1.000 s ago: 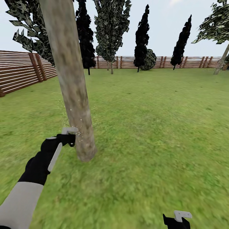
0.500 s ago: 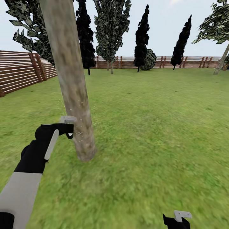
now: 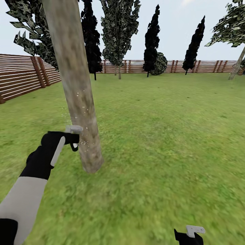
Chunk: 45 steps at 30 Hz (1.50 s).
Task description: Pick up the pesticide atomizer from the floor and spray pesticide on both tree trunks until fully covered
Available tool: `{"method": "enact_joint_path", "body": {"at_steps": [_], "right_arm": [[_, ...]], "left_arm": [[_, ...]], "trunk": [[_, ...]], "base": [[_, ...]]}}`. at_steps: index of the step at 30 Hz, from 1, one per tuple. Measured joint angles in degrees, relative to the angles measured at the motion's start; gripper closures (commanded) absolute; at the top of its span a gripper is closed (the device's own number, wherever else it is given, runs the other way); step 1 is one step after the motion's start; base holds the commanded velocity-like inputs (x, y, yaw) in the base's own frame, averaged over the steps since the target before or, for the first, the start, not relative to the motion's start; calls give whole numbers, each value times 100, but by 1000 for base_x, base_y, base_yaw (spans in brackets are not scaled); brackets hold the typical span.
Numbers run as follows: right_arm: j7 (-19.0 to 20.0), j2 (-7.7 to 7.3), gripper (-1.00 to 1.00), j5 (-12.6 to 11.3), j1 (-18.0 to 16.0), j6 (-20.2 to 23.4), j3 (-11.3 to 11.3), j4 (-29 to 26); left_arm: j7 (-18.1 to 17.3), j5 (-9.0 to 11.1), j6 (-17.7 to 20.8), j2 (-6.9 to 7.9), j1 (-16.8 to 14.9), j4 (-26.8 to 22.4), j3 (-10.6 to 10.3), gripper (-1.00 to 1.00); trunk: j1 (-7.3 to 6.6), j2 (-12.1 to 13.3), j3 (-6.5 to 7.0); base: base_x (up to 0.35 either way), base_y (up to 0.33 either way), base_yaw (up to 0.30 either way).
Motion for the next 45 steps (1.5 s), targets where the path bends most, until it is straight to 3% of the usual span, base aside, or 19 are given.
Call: {"method": "enact_joint_path", "body": {"at_steps": [4, 6, 15, 18, 21, 26, 28, 33, 36, 39, 40, 41, 45], "right_arm": [[-2, 2, -100, 0, 0, 0, 0, 0], [-2, 2, -100, 0, 0, 0, 0, 0], [0, 2, -100, 0, 0, 0, 0, 0], [-1, 0, -100, 0, 0, 0, 0, 0], [-1, 2, -100, 0, 0, 0, 0, 0], [1, 2, -100, 0, 0, 0, 0, 0], [4, 2, -100, 0, 0, 0, 0, 1], [-1, 2, -100, 6, 0, 0, 0, 2], [4, 2, -100, 7, 0, 0, 16, 4], [4, 2, -100, 6, 0, 0, 17, 6], [3, 2, -100, 8, 0, 0, 18, 3], [5, 2, -100, 8, 0, 0, 18, 2], [5, 2, -100, 9, 0, 0, 18, 8]], "left_arm": [[-14, 27, -625, -5, 358, 704, -2, 100], [-25, 43, -764, -22, 406, 713, -8, 100], [-19, -20, -745, 19, 407, 559, 66, 100], [-13, -15, -747, 213, 412, 488, 92, 100], [-20, -12, -746, 350, 414, 494, 396, 100], [-20, 45, -852, 322, 496, 965, 371, 100], [-21, 39, -1145, 309, 497, 1234, 357, 100], [-15, 5, -1217, 340, 399, 1240, 400, 100], [-10, -9, -1067, 339, 274, 1205, 404, 100], [-12, -15, -1181, 338, 324, 1290, 397, 100], [-12, 8, -1364, 332, 411, 1303, 396, 100], [-9, 18, -1804, 306, 605, 1383, 396, 100], [-3, 35, -2796, 283, 770, 2467, 403, 100]], "trunk": [[0, 0, 1], [-1, -1, 1], [-1, -1, 1], [-1, -1, 1], [-1, -1, 1], [0, 0, 1], [-1, 0, 1], [-1, -1, 1], [-1, -1, 1], [-1, -1, 1], [0, 0, 1], [0, 0, 0], [0, 0, 0]], "base": [[0, 0, 0], [67, 0, 0], [203, 0, 0], [2, 0, 0], [0, 0, 0], [0, 0, 0], [0, 0, 0], [0, 0, 0], [0, 0, 0], [0, 0, 0], [0, 0, 0], [0, 0, 0], [0, 0, 0]]}}
